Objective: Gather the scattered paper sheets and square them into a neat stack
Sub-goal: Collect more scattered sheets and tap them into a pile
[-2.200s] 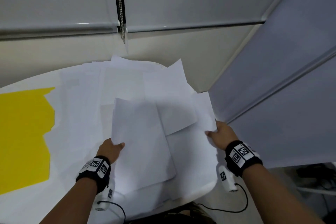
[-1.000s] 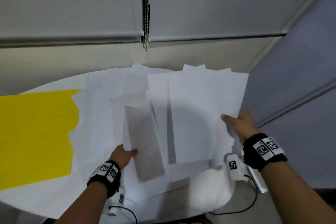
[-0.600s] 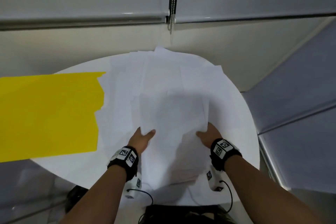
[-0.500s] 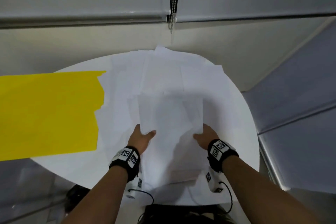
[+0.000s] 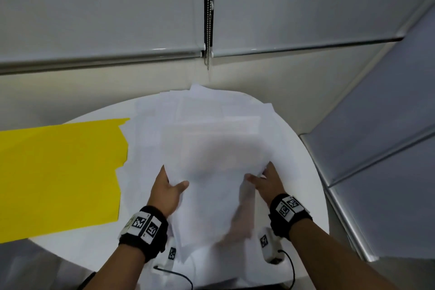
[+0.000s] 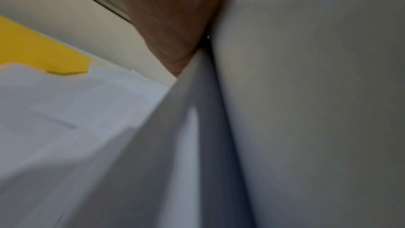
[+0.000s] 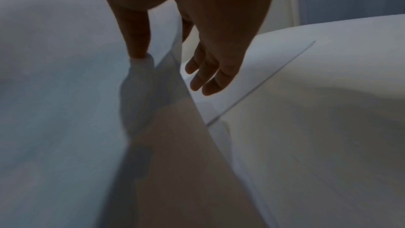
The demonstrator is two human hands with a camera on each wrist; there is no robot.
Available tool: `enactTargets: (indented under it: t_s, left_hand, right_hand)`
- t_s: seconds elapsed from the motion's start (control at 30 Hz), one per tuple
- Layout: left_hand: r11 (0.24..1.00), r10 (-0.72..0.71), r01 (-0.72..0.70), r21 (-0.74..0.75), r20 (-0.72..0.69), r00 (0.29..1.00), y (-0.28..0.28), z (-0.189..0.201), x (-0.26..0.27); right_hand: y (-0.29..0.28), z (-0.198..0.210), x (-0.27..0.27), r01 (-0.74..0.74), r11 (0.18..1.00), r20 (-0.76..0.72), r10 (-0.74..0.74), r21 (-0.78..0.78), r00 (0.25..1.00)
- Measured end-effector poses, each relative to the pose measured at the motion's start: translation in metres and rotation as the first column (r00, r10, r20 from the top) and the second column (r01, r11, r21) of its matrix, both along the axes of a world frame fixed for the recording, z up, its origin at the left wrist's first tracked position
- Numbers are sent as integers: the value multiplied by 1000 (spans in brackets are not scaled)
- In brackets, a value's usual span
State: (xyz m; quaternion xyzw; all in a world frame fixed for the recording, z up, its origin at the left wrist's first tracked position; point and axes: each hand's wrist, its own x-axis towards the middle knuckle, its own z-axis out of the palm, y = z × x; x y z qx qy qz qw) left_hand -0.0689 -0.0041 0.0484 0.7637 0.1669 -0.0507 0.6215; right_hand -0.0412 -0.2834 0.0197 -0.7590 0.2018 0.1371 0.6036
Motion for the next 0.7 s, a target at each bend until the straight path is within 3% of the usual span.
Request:
enactTargets:
  t_s: [0.13,0.27,0.37,0.5,0.7]
  left_hand:
    - [998,-12,20,-60,141,990,7,38,15]
    - [997,-33,48,-62,222,974,13,63,26]
    - [993,-5,31,-117,218,976,13,74,25]
    - [975,83,-43,-216,177,981,8,71,21]
    - [970,143,-117,-215,111,983,-8,64,22]
  right_hand:
    - [3,48,10,3,977,143,-35,213,989]
    - [11,89,19,10,955,305,-104,295,947]
    - [18,101,18,41,971,361,-127,237,924]
    - [28,100,6,13,994,344,-49,106,938]
    - [41,95,-7,2,1000,329,-2,2,944]
